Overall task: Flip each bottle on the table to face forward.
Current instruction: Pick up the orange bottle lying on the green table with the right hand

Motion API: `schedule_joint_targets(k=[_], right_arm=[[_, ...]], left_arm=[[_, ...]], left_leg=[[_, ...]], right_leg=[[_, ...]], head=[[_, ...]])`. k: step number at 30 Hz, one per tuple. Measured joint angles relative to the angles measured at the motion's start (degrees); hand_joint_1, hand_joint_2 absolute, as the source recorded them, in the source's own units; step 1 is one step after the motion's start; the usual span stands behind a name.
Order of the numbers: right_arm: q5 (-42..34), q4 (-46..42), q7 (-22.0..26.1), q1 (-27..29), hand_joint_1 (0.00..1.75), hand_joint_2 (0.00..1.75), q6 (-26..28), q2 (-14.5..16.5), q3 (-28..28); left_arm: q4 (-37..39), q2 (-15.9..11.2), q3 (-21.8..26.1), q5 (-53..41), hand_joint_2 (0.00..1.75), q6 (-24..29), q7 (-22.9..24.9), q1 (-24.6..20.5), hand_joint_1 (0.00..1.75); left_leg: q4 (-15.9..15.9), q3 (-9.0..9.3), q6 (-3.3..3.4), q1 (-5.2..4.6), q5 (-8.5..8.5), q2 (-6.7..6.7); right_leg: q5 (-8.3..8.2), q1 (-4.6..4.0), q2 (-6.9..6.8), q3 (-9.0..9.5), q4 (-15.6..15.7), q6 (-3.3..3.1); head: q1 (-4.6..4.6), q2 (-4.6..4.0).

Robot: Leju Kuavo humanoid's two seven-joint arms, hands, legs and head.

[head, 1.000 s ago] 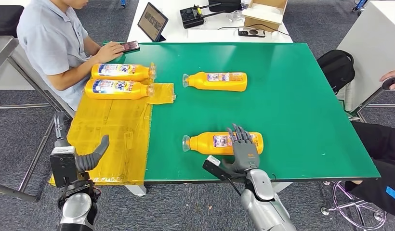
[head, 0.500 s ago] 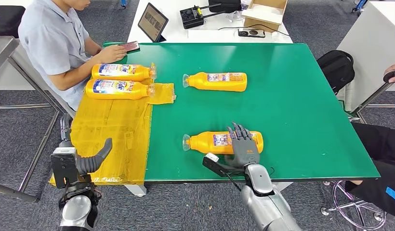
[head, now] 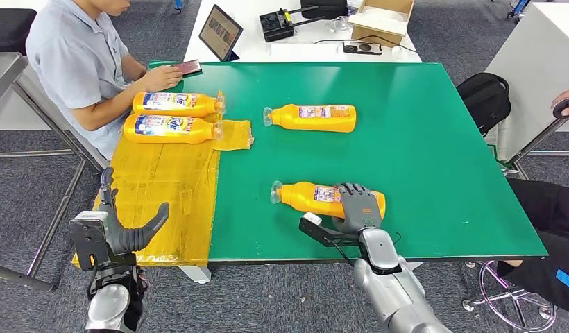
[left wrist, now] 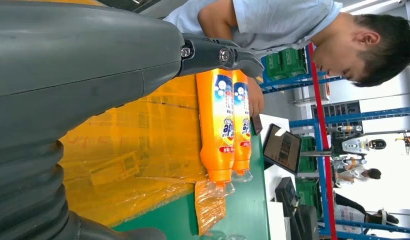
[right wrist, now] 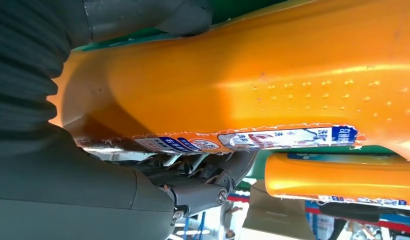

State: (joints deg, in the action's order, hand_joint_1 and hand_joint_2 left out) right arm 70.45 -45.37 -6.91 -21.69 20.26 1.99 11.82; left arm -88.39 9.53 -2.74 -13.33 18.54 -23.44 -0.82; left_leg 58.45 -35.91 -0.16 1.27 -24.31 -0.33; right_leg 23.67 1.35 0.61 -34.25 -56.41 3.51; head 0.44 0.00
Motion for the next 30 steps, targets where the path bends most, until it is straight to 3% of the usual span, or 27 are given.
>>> schedule_joint_targets(k=[6, 12, 14, 23, 30], right_arm=[[-8.59, 0.44, 9.41, 0.0, 1.75, 1.75, 1.4, -0.54, -0.64], [-27.4, -3.82, 28.06, 3.64, 1.75, 1.75, 5.88, 0.45, -2.38], [-32.06, -6.58, 31.65, 5.0, 1.75, 1.75, 7.46, 1.22, -2.7], [-40.28, -15.09, 39.2, 7.68, 1.69, 1.75, 15.19, 2.97, -3.8], [-47.6, -20.01, 43.98, 9.49, 1.69, 1.75, 13.18, 4.59, -3.93]], left_arm=[[0.0, -0.01, -0.1, 0.35, 1.75, -0.43, -0.4, 0.04, 0.0], [0.55, 0.08, -2.53, 5.21, 1.75, -5.11, -1.92, 0.26, 0.0], [1.25, 0.27, -4.12, 7.12, 1.75, -6.72, -1.67, 0.55, 0.0], [4.2, 1.12, -9.52, 13.18, 1.75, -9.55, -1.68, 2.2, 0.0], [4.14, 1.25, -13.86, 13.58, 1.75, -12.74, -4.44, 4.07, 0.0]], left_leg=[[0.0, 0.05, 0.0, 0.0, 0.0, 0.01], [0.0, 0.01, 0.0, 0.0, -0.01, 0.01], [0.0, -0.01, -0.01, 0.0, -0.01, 0.01], [0.0, -0.05, 0.01, -0.04, -0.02, 0.02], [0.0, -0.05, 0.0, -0.02, -0.02, 0.02]], right_leg=[[0.0, 0.0, 0.01, 0.04, 0.0, 0.0], [0.0, -0.01, 0.01, -0.01, -0.01, 0.0], [0.01, -0.01, 0.01, -0.03, -0.01, 0.0], [0.01, 0.02, 0.01, -0.05, 0.0, 0.01], [0.01, 0.01, 0.01, -0.06, 0.0, 0.01]], head=[[0.0, 0.0], [-0.02, 0.0], [-0.01, 0.0], [-0.01, 0.0], [-0.01, 0.0]])
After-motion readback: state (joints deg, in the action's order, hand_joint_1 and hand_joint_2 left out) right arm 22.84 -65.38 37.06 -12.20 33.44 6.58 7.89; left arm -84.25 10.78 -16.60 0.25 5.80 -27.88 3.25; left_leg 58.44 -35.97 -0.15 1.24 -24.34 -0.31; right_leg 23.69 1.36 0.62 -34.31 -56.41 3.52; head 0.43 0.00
